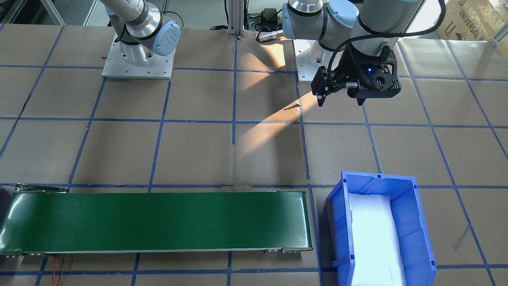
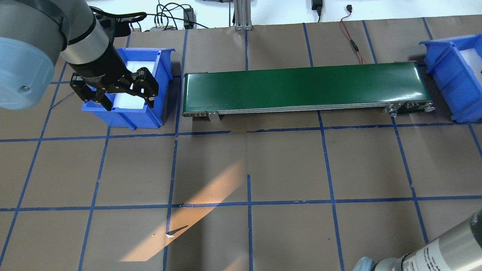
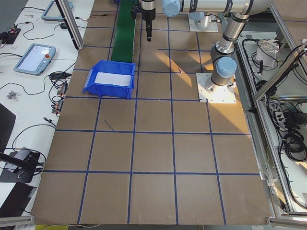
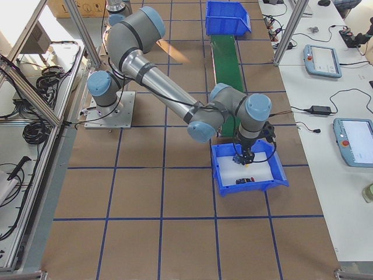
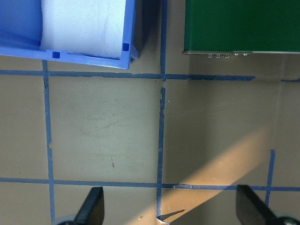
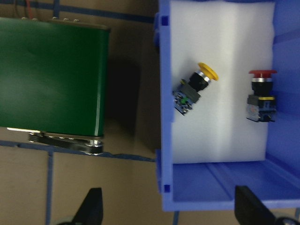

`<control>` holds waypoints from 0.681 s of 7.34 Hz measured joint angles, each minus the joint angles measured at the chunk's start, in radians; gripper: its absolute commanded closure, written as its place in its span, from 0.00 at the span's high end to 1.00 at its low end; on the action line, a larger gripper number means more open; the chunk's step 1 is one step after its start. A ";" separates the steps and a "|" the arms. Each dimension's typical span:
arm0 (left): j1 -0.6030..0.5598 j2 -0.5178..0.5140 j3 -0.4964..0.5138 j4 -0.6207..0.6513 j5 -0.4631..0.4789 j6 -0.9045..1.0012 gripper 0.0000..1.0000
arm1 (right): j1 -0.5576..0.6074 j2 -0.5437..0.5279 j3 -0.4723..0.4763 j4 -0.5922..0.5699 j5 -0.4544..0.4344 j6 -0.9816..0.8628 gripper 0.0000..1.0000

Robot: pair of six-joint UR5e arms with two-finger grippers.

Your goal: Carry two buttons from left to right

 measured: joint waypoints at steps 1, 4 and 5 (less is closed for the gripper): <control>0.000 0.000 0.001 0.000 0.000 0.000 1.00 | 0.049 -0.117 0.082 0.014 -0.008 0.073 1.00; 0.000 0.001 0.001 0.000 0.000 0.000 1.00 | 0.249 -0.289 0.198 0.019 -0.022 0.300 1.00; 0.000 0.002 0.001 0.000 0.000 0.000 1.00 | 0.342 -0.299 0.193 0.018 -0.025 0.399 1.00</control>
